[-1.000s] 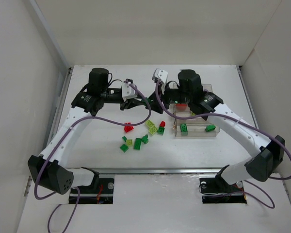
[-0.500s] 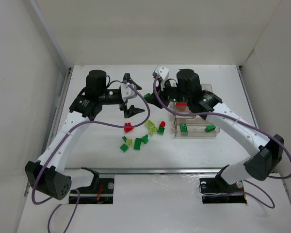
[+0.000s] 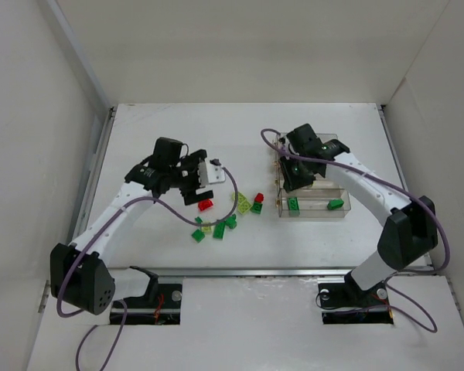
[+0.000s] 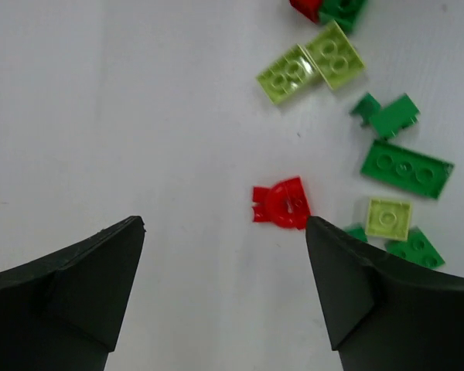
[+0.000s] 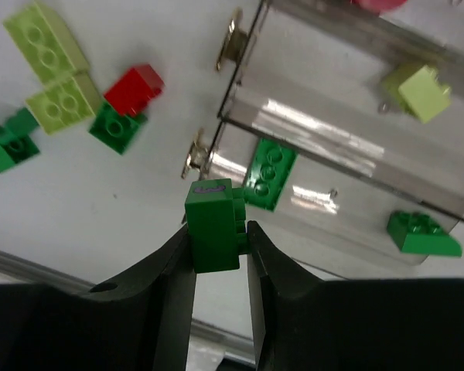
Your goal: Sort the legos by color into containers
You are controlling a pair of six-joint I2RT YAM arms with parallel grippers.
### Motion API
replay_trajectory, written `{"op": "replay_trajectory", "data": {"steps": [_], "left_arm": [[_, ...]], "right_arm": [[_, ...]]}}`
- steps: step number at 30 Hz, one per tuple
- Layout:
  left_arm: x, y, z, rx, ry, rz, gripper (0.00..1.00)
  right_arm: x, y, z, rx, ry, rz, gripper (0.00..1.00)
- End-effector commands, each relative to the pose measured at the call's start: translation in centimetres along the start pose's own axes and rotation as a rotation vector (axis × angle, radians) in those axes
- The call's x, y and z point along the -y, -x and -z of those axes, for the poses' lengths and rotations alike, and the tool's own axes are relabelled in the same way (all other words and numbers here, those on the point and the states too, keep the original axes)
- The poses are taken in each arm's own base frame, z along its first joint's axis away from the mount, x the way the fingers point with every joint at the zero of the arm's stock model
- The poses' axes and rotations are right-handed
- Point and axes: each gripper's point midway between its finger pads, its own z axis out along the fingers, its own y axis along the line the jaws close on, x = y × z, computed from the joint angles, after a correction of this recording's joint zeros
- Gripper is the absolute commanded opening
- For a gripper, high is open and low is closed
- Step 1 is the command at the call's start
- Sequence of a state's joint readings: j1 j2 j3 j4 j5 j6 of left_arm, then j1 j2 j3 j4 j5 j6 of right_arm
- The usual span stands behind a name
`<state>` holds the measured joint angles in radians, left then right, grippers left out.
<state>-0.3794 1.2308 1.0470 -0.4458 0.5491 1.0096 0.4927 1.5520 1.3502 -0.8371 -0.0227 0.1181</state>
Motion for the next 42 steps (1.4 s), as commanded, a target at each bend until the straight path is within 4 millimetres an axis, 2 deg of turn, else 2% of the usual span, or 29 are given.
{"op": "replay_trajectory", "data": {"steps": [1, 5, 6, 8, 9, 10, 12, 13, 15, 17, 18, 20, 21, 23, 24, 25, 26, 28, 29, 30, 32, 35, 36, 37, 38, 41, 42], "left_arm": [[4.2, -3.9, -0.1, -0.131, -0.178, -0.096, 0.81], [7.0, -6.0, -0.8, -0.190, -0.283, -0.126, 0.74], [7.9, -6.8, -0.9, -0.205, -0.307, -0.131, 0.74], [8.7, -7.3, -0.9, -0.215, -0.326, -0.153, 0.74], [9.5, -7.5, -1.0, -0.215, -0.344, -0.166, 0.74], [9.8, -7.8, -1.0, -0.219, -0.353, -0.162, 0.76], [10.0, -8.1, -1.0, -0.227, -0.347, -0.165, 0.79], [10.3, -8.4, -1.0, -0.231, -0.355, -0.160, 0.79], [9.8, -8.0, -1.1, -0.219, -0.325, -0.156, 0.81], [9.6, -7.9, -1.2, -0.219, -0.307, -0.115, 0.82], [9.1, -7.4, -1.3, -0.208, -0.278, -0.103, 0.82], [8.7, -7.1, -1.5, -0.200, -0.242, -0.045, 0.82], [8.5, -7.0, -1.6, -0.207, -0.212, 0.037, 0.82], [6.6, -5.7, -1.6, -0.176, -0.108, 0.105, 0.82], [6.0, -5.4, -1.5, -0.176, -0.063, 0.154, 0.82], [5.2, -5.6, -1.2, -0.201, 0.013, 0.261, 0.82], [3.8, -5.3, -0.6, -0.188, 0.093, 0.299, 0.82], [1.8, -6.1, 0.8, -0.232, 0.246, 0.381, 0.83], [0.9, -6.5, 1.6, -0.239, 0.310, 0.425, 0.83], [0.2, -6.8, 2.7, -0.242, 0.383, 0.497, 0.83], [-1.3, -7.7, 4.6, -0.295, 0.515, 0.556, 0.87], [-2.6, -9.1, 7.9, -0.370, 0.679, 0.682, 0.90], [-2.3, -9.6, 8.5, -0.396, 0.681, 0.717, 0.90], [-3.0, -10.0, 9.7, -0.401, 0.719, 0.755, 0.90], [-3.1, -10.3, 10.4, -0.415, 0.737, 0.778, 0.90], [-3.4, -10.9, 11.9, -0.450, 0.773, 0.801, 0.93], [-3.4, -10.8, 11.9, -0.445, 0.777, 0.814, 0.93]], "right_arm": [[0.9, -3.7, 0.5, -0.154, -0.077, -0.049, 0.00], [1.6, -5.1, -1.1, -0.232, -0.105, -0.065, 0.00], [1.7, -5.8, -1.9, -0.265, -0.111, -0.065, 0.02], [1.9, -5.7, -2.2, -0.262, -0.121, -0.063, 0.11], [1.9, -5.7, -2.6, -0.265, -0.122, -0.063, 0.19], [1.8, -5.5, -2.7, -0.256, -0.120, -0.063, 0.39], [1.5, -5.5, -2.7, -0.256, -0.117, -0.055, 0.62], [1.5, -5.0, -2.6, -0.244, -0.114, -0.055, 0.82], [1.2, -4.6, -2.2, -0.223, -0.117, -0.043, 0.93], [0.8, -3.7, -1.7, -0.189, -0.126, -0.008, 1.00], [0.1, -2.7, -1.4, -0.153, -0.127, 0.028, 1.00], [-0.8, -1.8, -0.9, -0.114, -0.134, 0.073, 1.00], [-1.4, -1.1, -0.3, -0.068, -0.134, 0.089, 1.00], [-3.2, 0.0, 0.4, -0.001, -0.120, 0.132, 1.00], [-3.9, 1.4, 1.2, 0.067, -0.106, 0.144, 1.00], [-4.4, 2.0, 1.6, 0.098, -0.094, 0.148, 1.00], [-5.2, 2.4, 1.9, 0.124, -0.067, 0.153, 1.00], [-5.9, 3.7, 2.7, 0.197, -0.035, 0.119, 1.00], [-5.9, 3.8, 2.6, 0.213, -0.031, 0.116, 1.00], [-6.8, 3.9, 2.7, 0.230, 0.003, 0.112, 1.00], [-7.4, 4.1, 2.5, 0.270, 0.039, 0.109, 1.00], [-8.8, 4.0, 1.8, 0.290, 0.084, 0.117, 0.90], [-9.4, 3.4, 1.2, 0.276, 0.091, 0.131, 0.85], [-10.3, 3.3, 1.3, 0.282, 0.107, 0.147, 0.80], [-11.1, 3.0, 0.6, 0.266, 0.122, 0.152, 0.74], [-13.0, 1.7, -0.7, 0.235, 0.148, 0.153, 0.74], [-13.7, 1.7, -0.6, 0.241, 0.168, 0.146, 0.75]]}}
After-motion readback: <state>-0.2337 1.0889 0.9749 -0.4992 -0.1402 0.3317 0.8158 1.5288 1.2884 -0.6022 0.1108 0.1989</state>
